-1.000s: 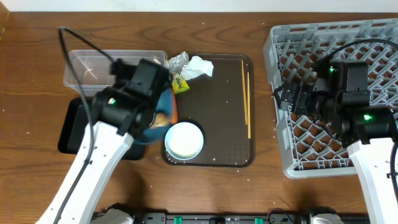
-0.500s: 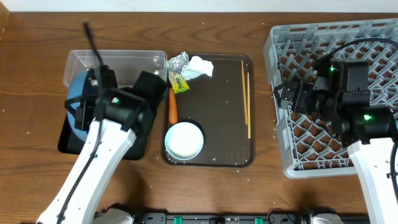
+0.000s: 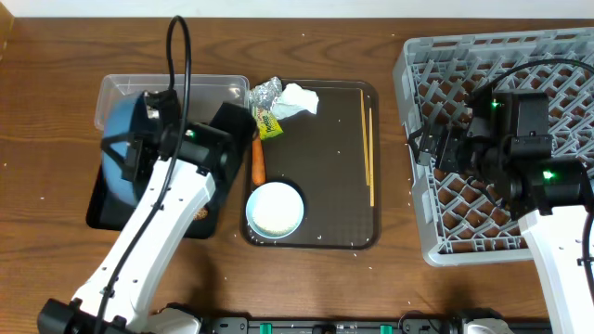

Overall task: Sort waste into correct bins and load items into the dishwasher rack
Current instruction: 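Hand the blue plate to the right gripper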

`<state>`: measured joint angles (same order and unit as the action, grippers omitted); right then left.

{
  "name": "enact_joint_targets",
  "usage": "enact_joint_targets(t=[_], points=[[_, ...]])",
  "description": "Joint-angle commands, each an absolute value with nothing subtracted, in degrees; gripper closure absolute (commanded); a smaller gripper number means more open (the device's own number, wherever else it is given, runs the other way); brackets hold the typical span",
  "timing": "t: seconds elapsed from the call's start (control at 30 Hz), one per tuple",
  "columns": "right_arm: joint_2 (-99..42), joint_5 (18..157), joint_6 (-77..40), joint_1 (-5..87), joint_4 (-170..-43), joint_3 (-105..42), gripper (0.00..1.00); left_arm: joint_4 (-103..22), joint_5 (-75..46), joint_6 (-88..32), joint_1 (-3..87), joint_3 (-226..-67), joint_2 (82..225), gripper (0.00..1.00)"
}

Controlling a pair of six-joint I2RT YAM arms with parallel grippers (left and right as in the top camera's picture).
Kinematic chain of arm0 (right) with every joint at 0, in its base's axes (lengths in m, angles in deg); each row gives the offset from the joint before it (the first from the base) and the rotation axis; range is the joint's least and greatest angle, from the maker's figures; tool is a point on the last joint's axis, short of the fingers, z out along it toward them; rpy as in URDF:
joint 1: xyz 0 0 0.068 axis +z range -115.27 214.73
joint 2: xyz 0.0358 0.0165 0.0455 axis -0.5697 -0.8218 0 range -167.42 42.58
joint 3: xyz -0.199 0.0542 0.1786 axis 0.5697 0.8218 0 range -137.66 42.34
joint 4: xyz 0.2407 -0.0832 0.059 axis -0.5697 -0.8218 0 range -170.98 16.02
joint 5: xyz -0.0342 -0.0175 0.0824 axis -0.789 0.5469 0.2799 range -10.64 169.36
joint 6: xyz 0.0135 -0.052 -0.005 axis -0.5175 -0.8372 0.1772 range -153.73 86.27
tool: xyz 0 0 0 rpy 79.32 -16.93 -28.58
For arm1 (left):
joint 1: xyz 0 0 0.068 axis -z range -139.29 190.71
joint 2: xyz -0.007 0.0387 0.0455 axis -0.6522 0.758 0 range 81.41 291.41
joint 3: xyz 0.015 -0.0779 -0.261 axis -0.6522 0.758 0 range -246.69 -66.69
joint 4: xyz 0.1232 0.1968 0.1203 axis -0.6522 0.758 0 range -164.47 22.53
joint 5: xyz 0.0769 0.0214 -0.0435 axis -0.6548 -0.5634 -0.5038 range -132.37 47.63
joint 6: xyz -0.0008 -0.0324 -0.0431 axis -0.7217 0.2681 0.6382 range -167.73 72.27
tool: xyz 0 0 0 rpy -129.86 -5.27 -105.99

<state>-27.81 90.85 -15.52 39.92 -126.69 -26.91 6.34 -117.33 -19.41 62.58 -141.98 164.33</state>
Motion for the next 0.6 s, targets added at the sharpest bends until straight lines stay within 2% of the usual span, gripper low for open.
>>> enact_joint_targets(t=[0.0,0.1,0.2,0.27,0.37,0.47,0.57], points=[[-27.83,90.63,-15.60,40.43,-125.92,-26.87,0.01,2.93,-100.52,-18.05,65.92,-146.43,160.68,0.94],[-27.81,96.66,-17.77,40.43,-123.52,-26.87,0.01,-4.17,-84.02,-19.08,68.33,-147.42,157.25,0.94],[-27.81,109.23,-22.27,40.45,-119.65,-26.87,0.01,-14.03,-61.44,-25.90,70.77,-147.42,154.21,0.94],[-27.83,117.91,-25.42,40.62,-116.98,-26.87,0.01,-18.84,-51.19,-29.35,72.44,-147.42,153.57,0.94],[-27.83,125.07,-28.26,42.15,-114.19,-26.87,0.01,-22.40,-48.11,-30.14,75.28,-147.42,153.99,0.94],[-27.83,122.69,-28.26,44.40,-113.99,-26.87,0.03,-24.08,-47.85,-30.12,77.18,-147.42,154.40,0.94],[-27.83,115.92,-28.24,46.63,-115.52,-26.87,0.13,-25.83,-46.67,-30.10,78.53,-147.42,154.27,0.94]])
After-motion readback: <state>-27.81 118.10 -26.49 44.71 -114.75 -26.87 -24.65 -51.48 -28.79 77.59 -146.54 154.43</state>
